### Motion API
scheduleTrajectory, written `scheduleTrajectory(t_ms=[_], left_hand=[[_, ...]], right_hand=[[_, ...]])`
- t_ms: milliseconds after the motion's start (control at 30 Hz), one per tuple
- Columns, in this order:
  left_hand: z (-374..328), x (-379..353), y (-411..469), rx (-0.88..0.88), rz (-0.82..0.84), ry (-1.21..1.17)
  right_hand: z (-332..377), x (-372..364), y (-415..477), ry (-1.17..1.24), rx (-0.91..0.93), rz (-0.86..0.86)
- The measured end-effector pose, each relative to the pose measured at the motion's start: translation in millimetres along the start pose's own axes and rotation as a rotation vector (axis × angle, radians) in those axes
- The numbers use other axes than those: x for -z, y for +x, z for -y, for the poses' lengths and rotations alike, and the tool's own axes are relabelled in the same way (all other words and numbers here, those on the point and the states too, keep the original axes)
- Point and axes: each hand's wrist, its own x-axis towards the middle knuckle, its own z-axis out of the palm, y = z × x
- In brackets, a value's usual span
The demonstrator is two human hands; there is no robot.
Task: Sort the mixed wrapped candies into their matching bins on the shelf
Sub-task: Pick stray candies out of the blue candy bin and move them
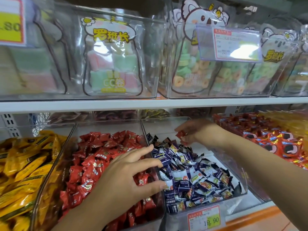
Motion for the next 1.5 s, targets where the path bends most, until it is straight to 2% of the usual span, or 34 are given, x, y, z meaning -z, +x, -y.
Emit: scheduleTrajectory(t_ms=[167,233,300,333,433,467,600,700,833,933,1000,1033,1167,1233,1267,1333,1400,1500], left_hand=[[-0.2,0.5,-0.8,0.005,0.002,-0.006],[0.5,0.0,-0.7,-0.005,-0.006,-0.004],[1.6,0.1,-0.6,-0.014,-0.016,-0.001],[2.2,0.2,-0.7,-0.017,-0.018,0.004],[2.0,-0.4,-0.7,-0.024,-0.024,0.006],[1.7,-0.4,-0.5,-0.025,-0.024,0.01],[2.5,-0.7,1.2,-0.022,-0.013,0.027],[2.5,-0.7,1.7,-0.027,-0.014,0.034],[2.5,-0.1,1.1,-0.031,-0.004,0.048],[4.2,-1.6,1.3,-0.037,-0.007,0.058],[4.8,-1.7,0.8,-0.036,-0.01,0.051],[4.4,-1.6,0.6,-0.036,-0.012,0.05],[3.2,-2.1,0.3,-0.037,-0.022,0.058],[3.2,-2.3,0.1,-0.036,-0.025,0.048],[3.4,-2.4,-0.3,-0.033,-0.026,0.046],[3.5,-2.6,-0.3,-0.03,-0.029,0.05],[3.5,-2.2,0.4,-0.029,-0.031,0.043],[3.1,-2.3,1.6,-0.024,-0.026,0.023]], right_hand=[[29.5,-11.9,9.3,0.371,0.105,0.029],[46.2,-20.6,14.9,0.416,0.156,0.09],[54.7,-20.8,24.6,0.329,0.15,0.11],[53.6,-17.9,29.8,0.212,0.13,0.093],[20.0,-5.0,49.9,-0.498,0.002,0.091],[4.3,-4.9,56.2,-0.628,-0.041,0.141],[-33.2,-24.4,68.1,-0.71,-0.117,0.306],[-41.3,-40.1,75.1,-0.73,-0.112,0.246],[-34.9,-29.2,69.4,-0.573,-0.039,0.072],[-10.1,-10.1,57.1,-0.123,0.023,-0.025],[15.1,-10.8,51.6,0.117,0.09,0.0],[27.8,-15.6,51.9,0.164,0.129,0.037],[61.3,-37.4,51.8,0.185,0.273,0.115],[60.7,-25.1,43.6,0.049,0.245,0.117],[55.0,-16.1,39.5,-0.133,0.19,0.185],[34.1,-2.8,32.0,-0.491,-0.04,0.499],[14.0,-9.4,24.0,-0.583,-0.267,0.726],[-13.0,-36.1,27.0,-0.454,-0.277,0.606]])
